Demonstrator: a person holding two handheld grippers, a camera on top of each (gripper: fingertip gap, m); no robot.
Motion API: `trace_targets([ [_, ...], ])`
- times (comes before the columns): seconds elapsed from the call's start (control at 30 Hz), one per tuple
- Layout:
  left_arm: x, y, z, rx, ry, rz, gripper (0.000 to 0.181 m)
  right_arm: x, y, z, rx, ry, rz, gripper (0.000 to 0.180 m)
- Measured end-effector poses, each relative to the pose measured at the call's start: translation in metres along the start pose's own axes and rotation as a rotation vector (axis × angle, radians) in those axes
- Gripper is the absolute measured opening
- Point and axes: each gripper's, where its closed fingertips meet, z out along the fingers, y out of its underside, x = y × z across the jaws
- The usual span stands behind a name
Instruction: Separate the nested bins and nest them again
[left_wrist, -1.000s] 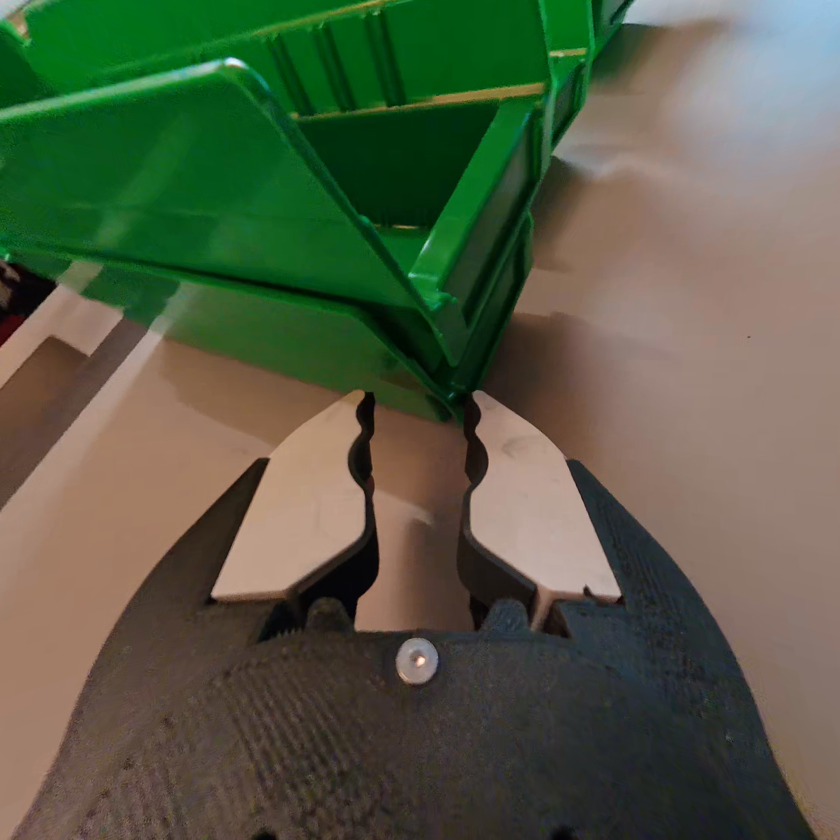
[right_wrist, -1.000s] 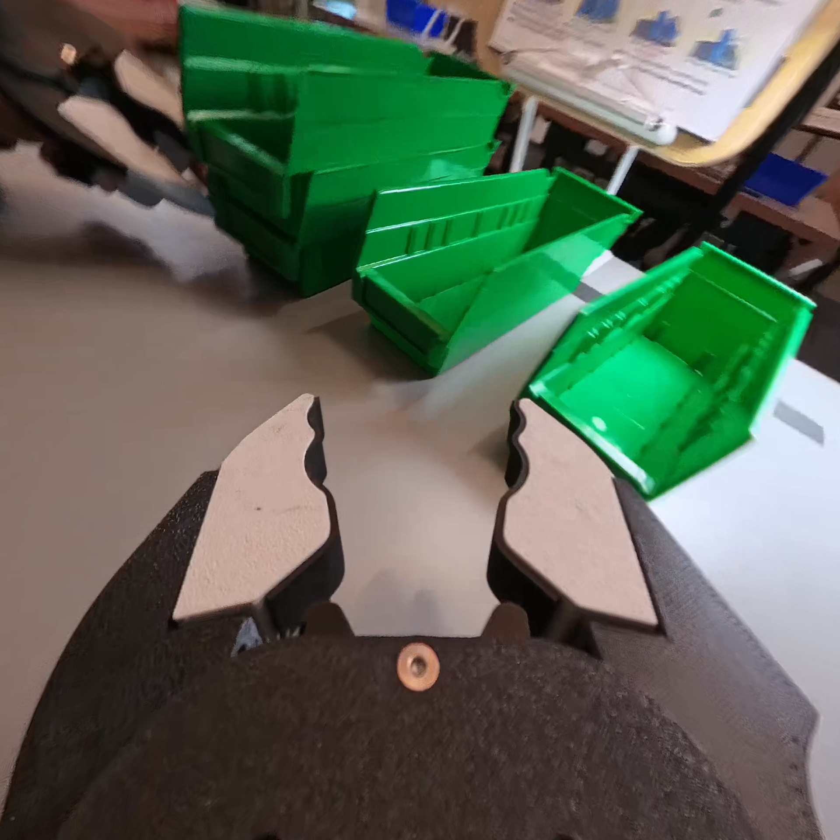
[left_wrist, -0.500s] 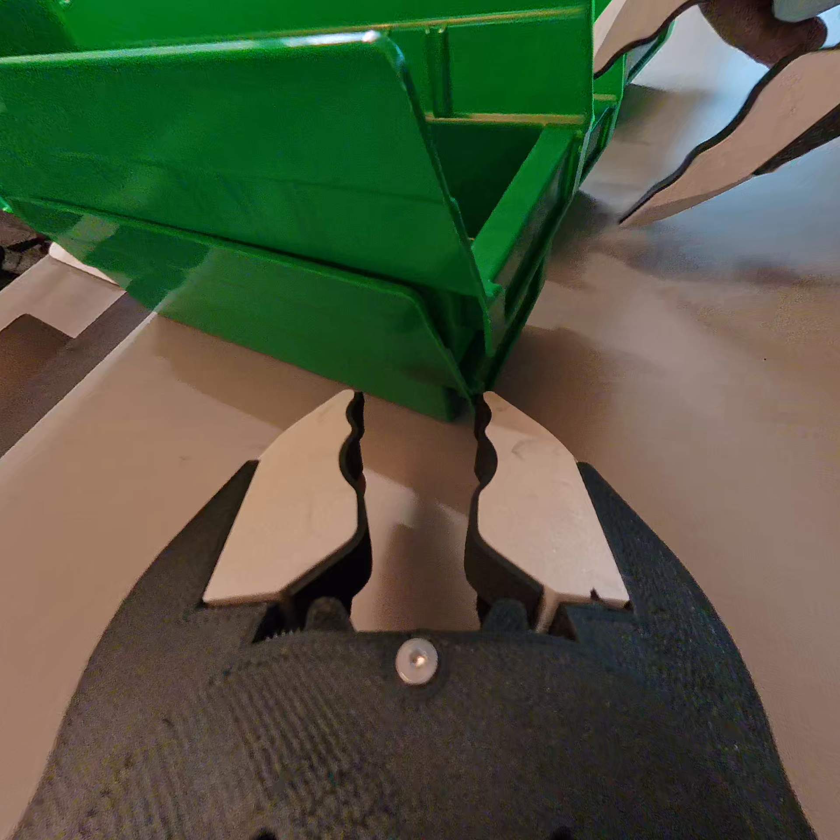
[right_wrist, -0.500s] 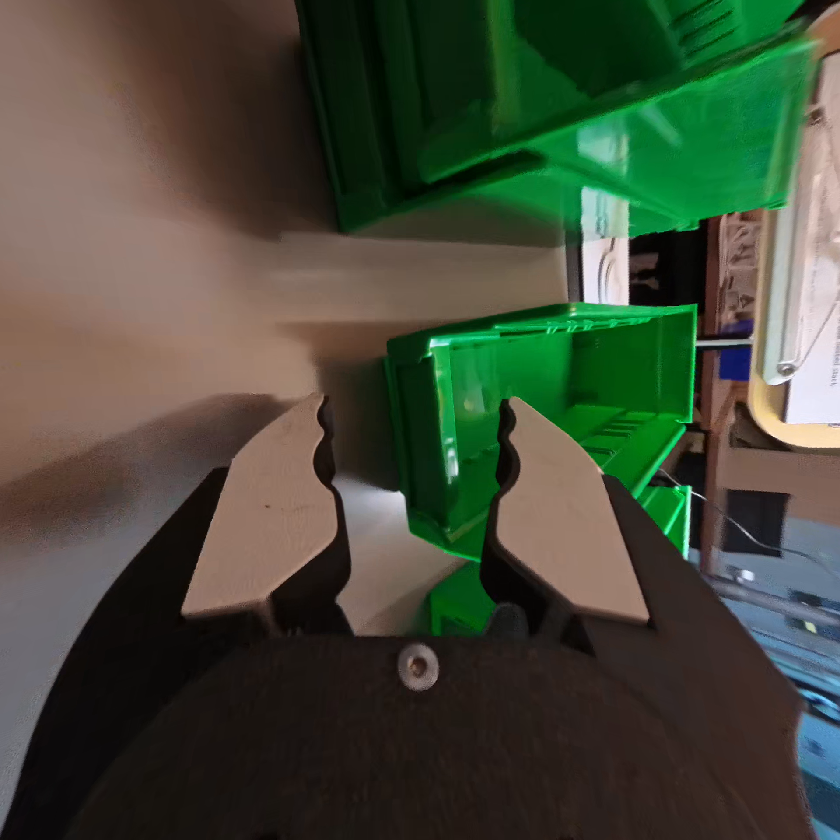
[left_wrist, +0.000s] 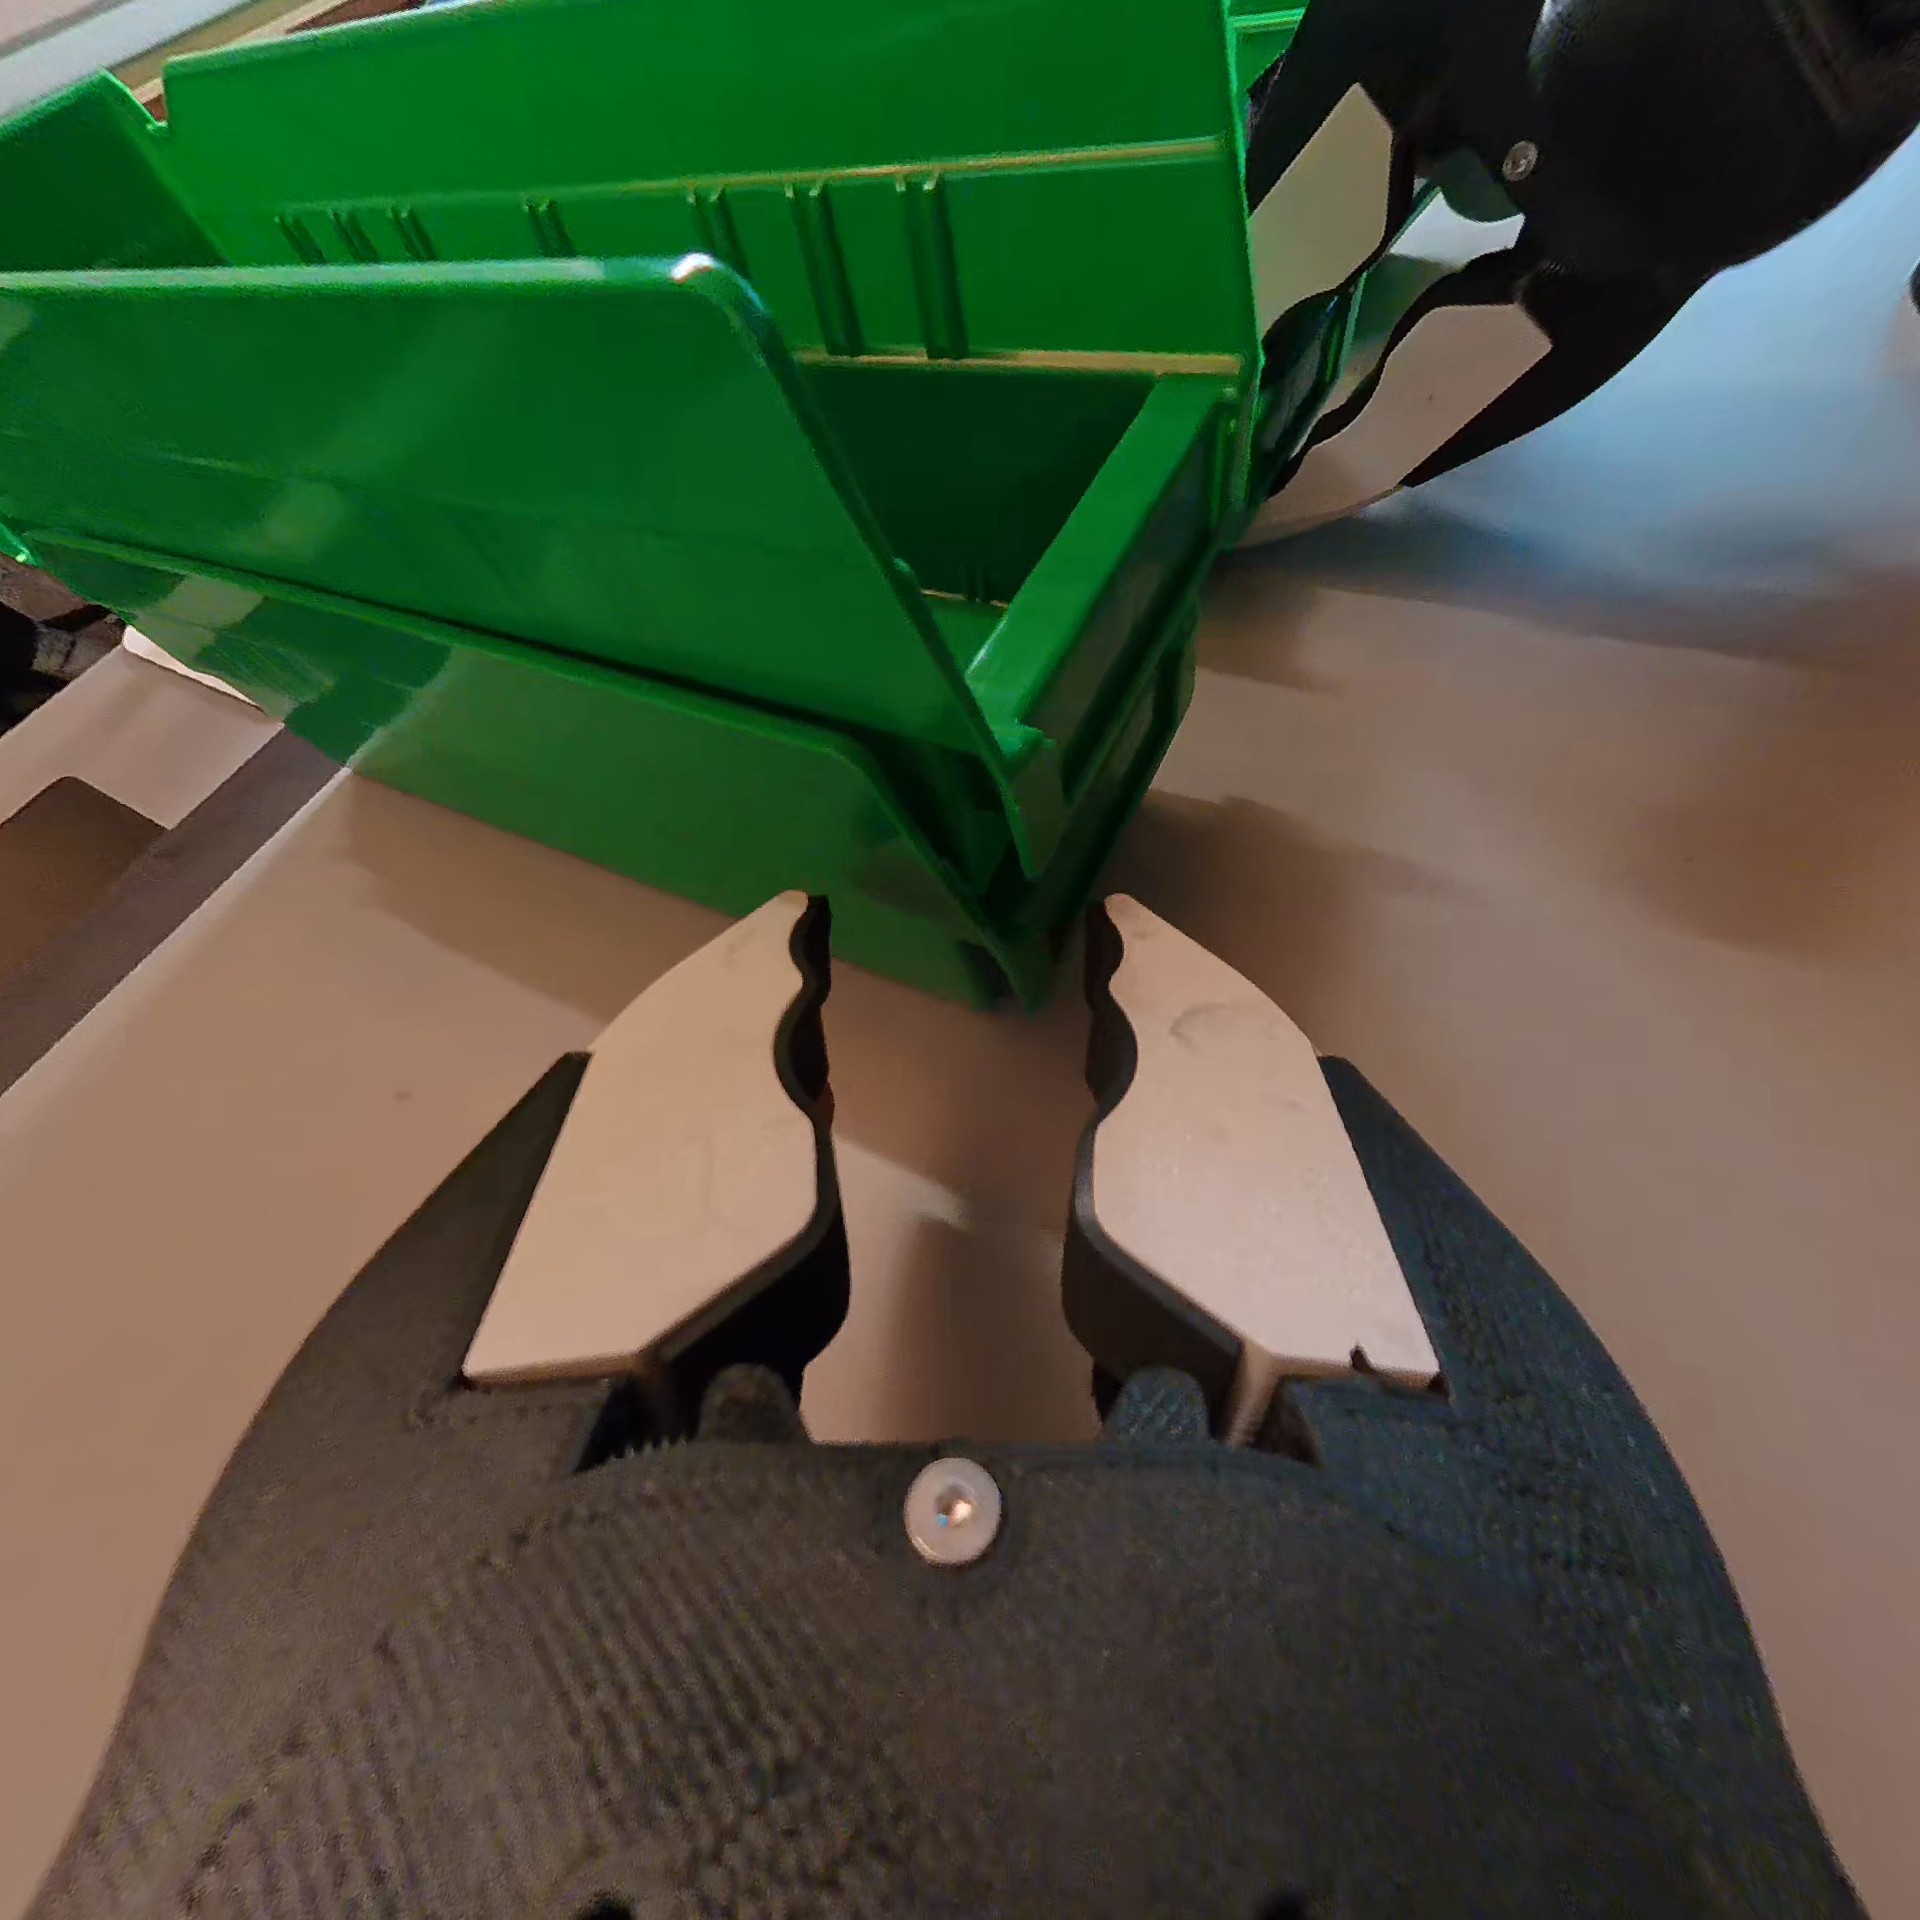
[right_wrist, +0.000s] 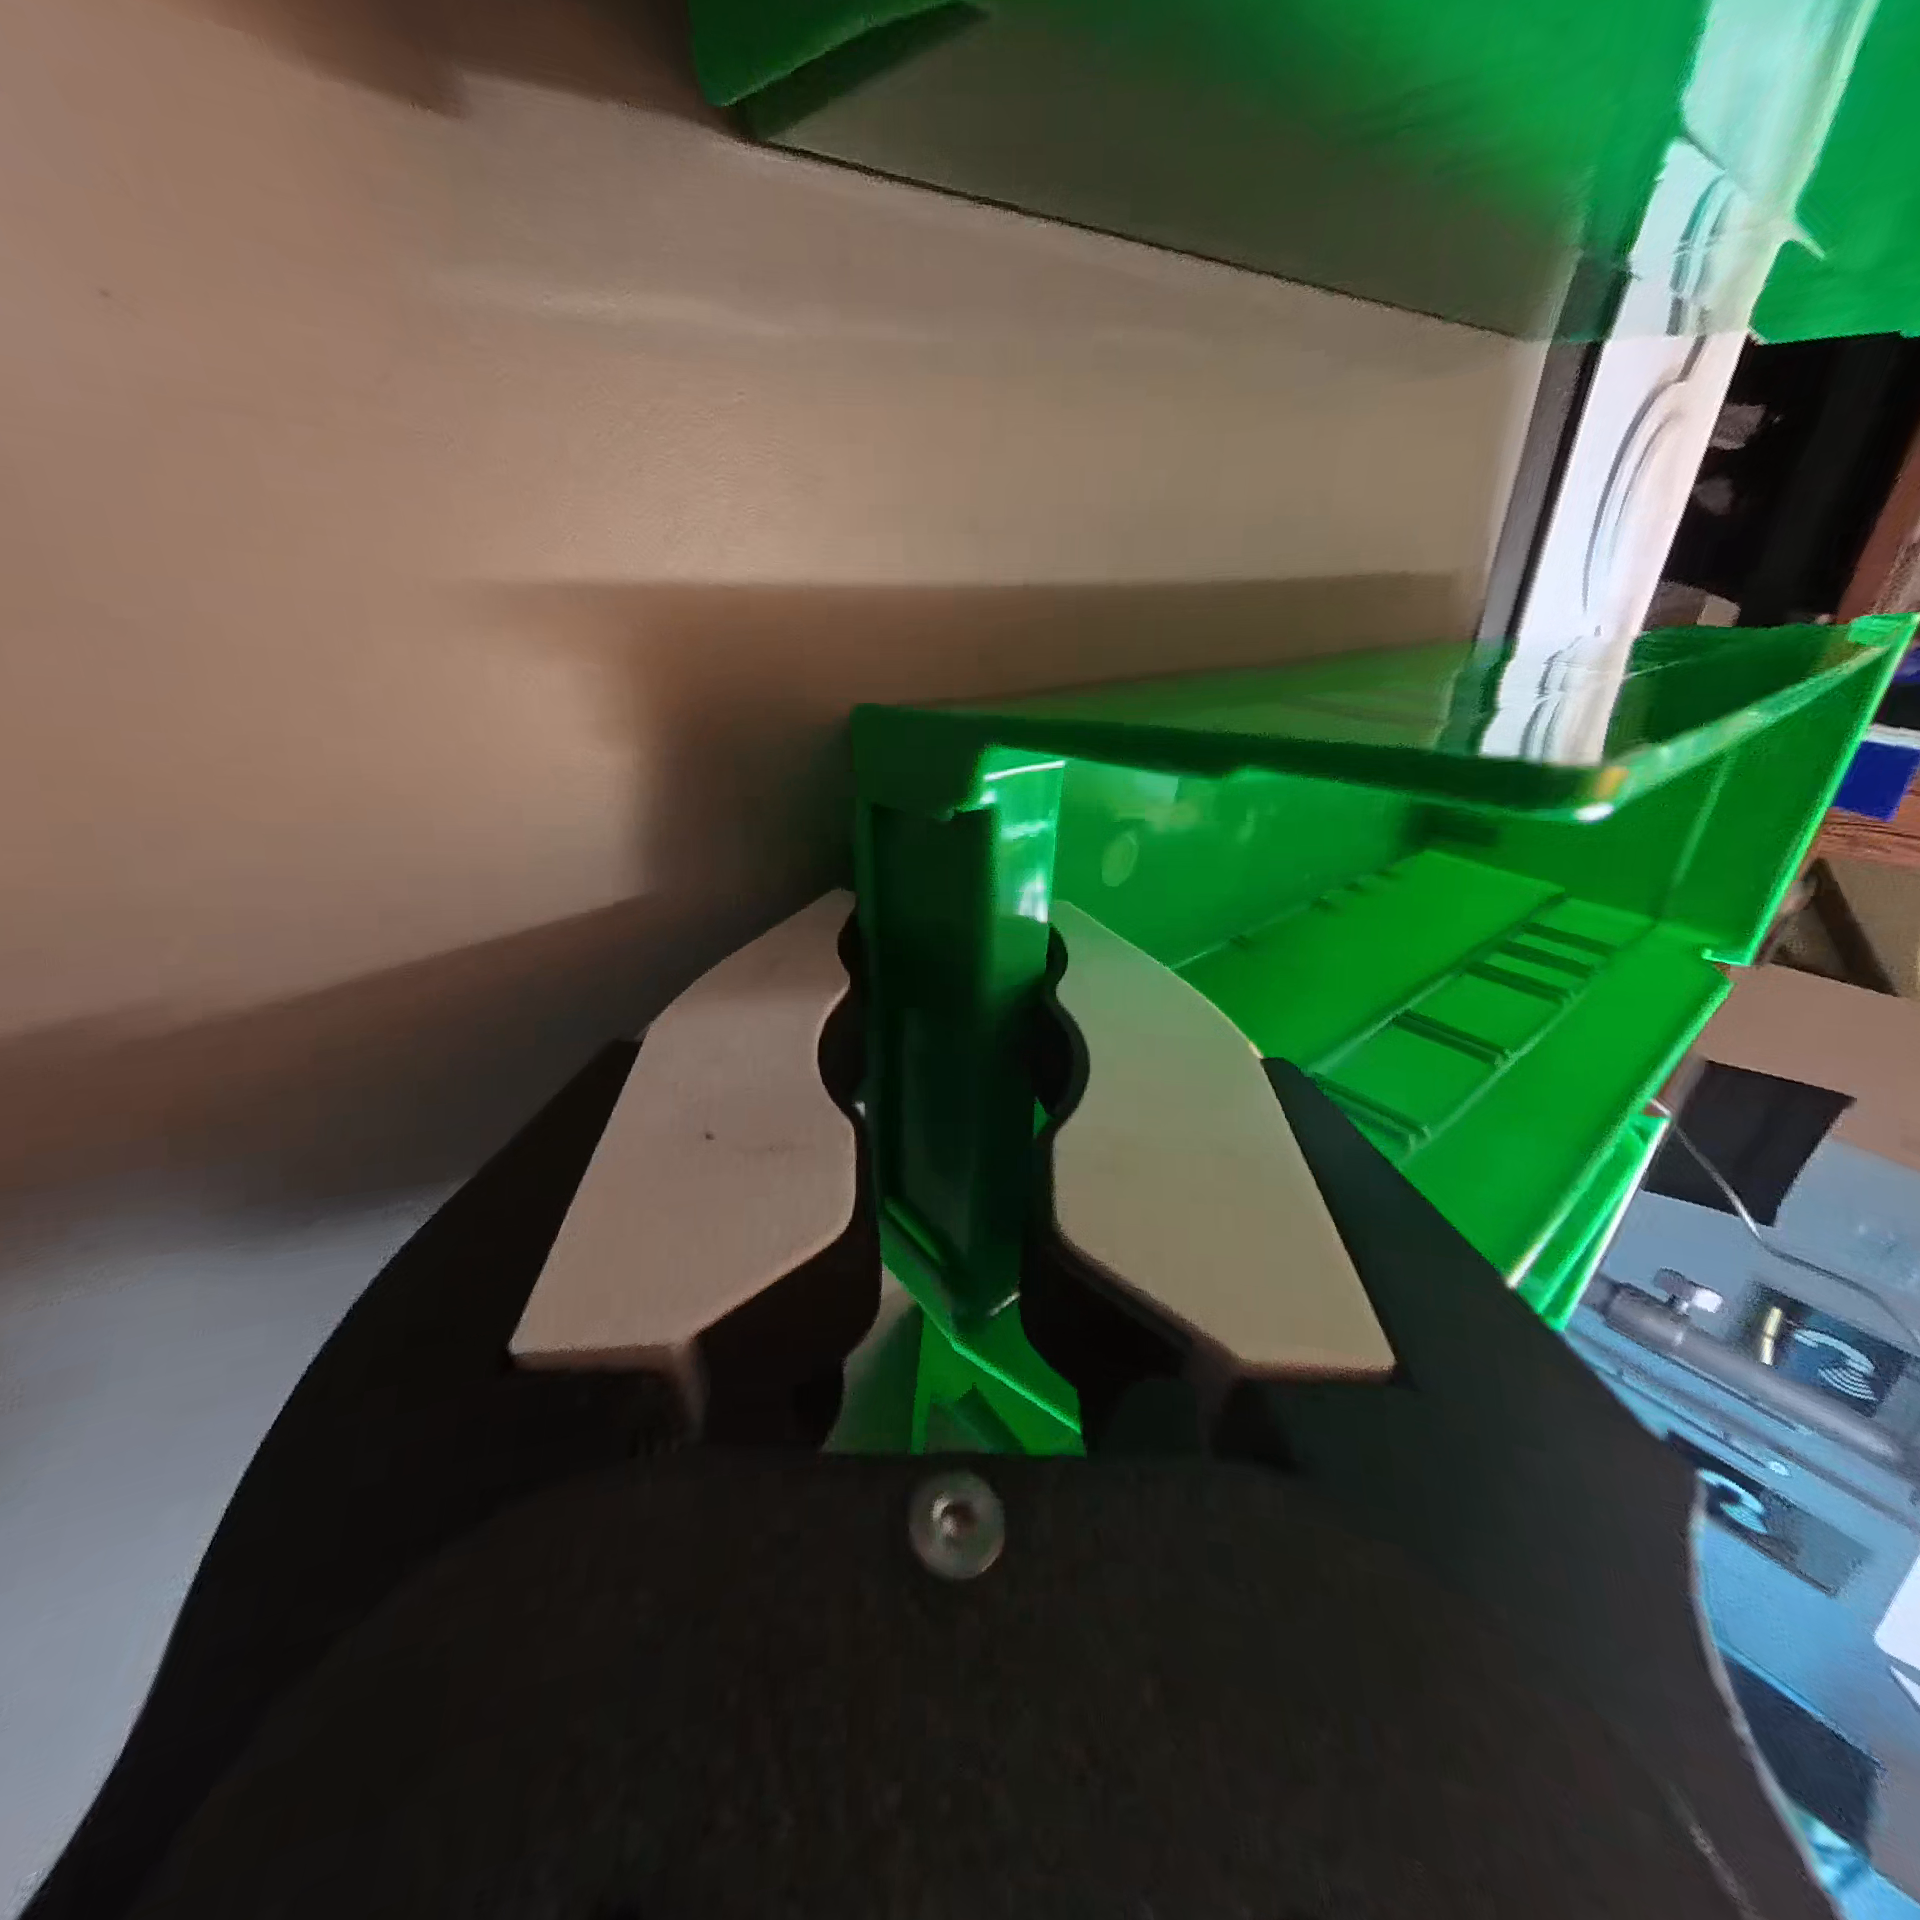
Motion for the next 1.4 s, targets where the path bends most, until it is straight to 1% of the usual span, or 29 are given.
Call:
trace_targets([
  [0.13,0.002,-0.003,-0.007,0.017,-0.008,0.003,0.047,0.002,-0.004,-0.025,0.042,0.028,0.013,0.027],
  [0.3,0.002,-0.014,-0.023,0.065,-0.027,-0.026,0.048,0.023,-0.016,-0.084,0.082,0.079,-0.029,0.027],
  [0.37,0.002,-0.018,-0.032,0.078,-0.051,-0.038,0.048,0.034,-0.028,-0.110,0.104,0.098,-0.052,0.027],
  [0.47,0.002,-0.025,-0.045,0.120,-0.087,-0.080,0.049,0.053,-0.057,-0.145,0.150,0.100,-0.058,0.027],
  [0.57,0.001,-0.028,-0.057,0.151,-0.145,-0.097,0.049,0.069,-0.092,-0.164,0.187,0.077,-0.054,0.028],
  [0.67,0.001,-0.028,-0.067,0.183,-0.186,-0.135,0.050,0.079,-0.125,-0.163,0.199,0.062,-0.056,0.028],
  [0.83,-0.004,-0.025,-0.085,0.232,-0.267,-0.169,0.051,0.080,-0.158,-0.130,0.164,0.020,-0.066,0.028],
  [1.0,-0.003,-0.022,-0.088,0.227,-0.263,-0.180,0.055,0.066,-0.163,-0.093,0.090,-0.028,-0.085,0.030],
  [1.13,0.001,-0.022,-0.086,0.216,-0.243,-0.171,0.057,0.056,-0.159,-0.076,0.087,-0.024,-0.120,0.034],
  [1.23,0.003,-0.021,-0.084,0.209,-0.237,-0.167,0.057,0.055,-0.160,-0.085,0.139,0.014,-0.125,0.042],
  [1.33,0.003,-0.019,-0.082,0.199,-0.235,-0.167,0.056,0.052,-0.165,-0.114,0.277,-0.001,-0.041,0.048],
  [1.4,0.004,-0.018,-0.081,0.195,-0.234,-0.167,0.056,0.053,-0.159,-0.137,0.380,0.007,0.036,0.049],
])
